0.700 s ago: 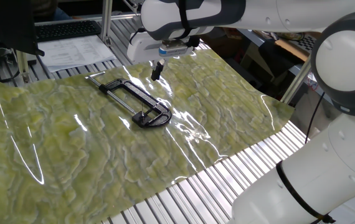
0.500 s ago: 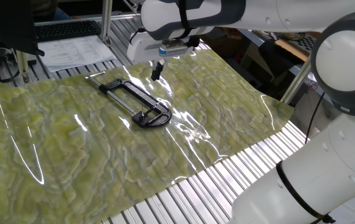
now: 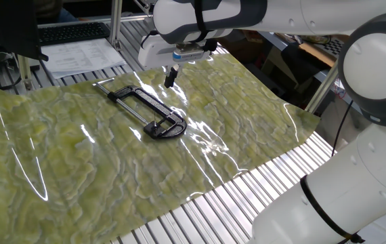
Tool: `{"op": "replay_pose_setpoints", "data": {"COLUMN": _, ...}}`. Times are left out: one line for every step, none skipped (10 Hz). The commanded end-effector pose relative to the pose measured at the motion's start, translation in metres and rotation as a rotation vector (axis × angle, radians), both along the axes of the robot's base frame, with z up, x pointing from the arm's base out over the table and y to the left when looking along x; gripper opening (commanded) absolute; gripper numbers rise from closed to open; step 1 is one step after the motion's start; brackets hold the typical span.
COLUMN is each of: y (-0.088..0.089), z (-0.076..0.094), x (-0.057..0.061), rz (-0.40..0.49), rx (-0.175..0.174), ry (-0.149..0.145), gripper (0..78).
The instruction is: Turn the hands of a clock
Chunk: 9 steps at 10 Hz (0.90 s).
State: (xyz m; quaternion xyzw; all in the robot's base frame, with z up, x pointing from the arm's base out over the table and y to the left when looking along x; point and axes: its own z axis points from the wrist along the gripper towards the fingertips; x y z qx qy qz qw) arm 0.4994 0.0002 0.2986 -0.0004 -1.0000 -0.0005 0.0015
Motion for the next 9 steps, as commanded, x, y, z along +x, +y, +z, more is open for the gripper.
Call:
{"op": "replay_pose_setpoints", "data": {"y": 0.0000, "z": 0.0000, "x": 0.0000, "rz": -0.340, "rx": 0.065, "ry": -0.032, "gripper": 0.0}}
{"op": "replay_pose_setpoints", "data": {"y": 0.0000, "z": 0.0000, "x": 0.0000, "rz": -0.339, "rx": 0.055, "ry": -0.034, "gripper": 0.0}}
{"op": "replay_pose_setpoints", "data": {"y": 0.0000, "z": 0.0000, "x": 0.0000, "rz": -0.338, "rx": 0.057, "ry": -0.033, "gripper": 0.0}}
{"op": "replay_pose_setpoints", "data": {"y": 0.0000, "z": 0.0000, "x": 0.0000, "rz": -0.337, "rx": 0.056, "ry": -0.031, "gripper": 0.0}}
{"op": "replay_pose_setpoints", "data": {"y": 0.0000, "z": 0.0000, "x": 0.0001, "rz": -0.333, "rx": 0.056, "ry": -0.028, "gripper": 0.0}}
{"op": "replay_pose_setpoints", "data": {"y": 0.0000, "z": 0.0001, "x": 0.0006, "rz": -0.331, "rx": 0.055, "ry": -0.026, "gripper": 0.0}}
{"op": "replay_pose_setpoints", "data": {"y": 0.0000, "z": 0.0002, "x": 0.0011, "rz": -0.331, "rx": 0.054, "ry": -0.023, "gripper": 0.0}}
{"op": "replay_pose_setpoints", "data": {"y": -0.0001, "z": 0.0004, "x": 0.0022, "rz": -0.327, "rx": 0.054, "ry": -0.020, "gripper": 0.0}}
{"op": "replay_pose_setpoints", "data": {"y": -0.0001, "z": 0.0004, "x": 0.0022, "rz": -0.327, "rx": 0.054, "ry": -0.020, "gripper": 0.0}}
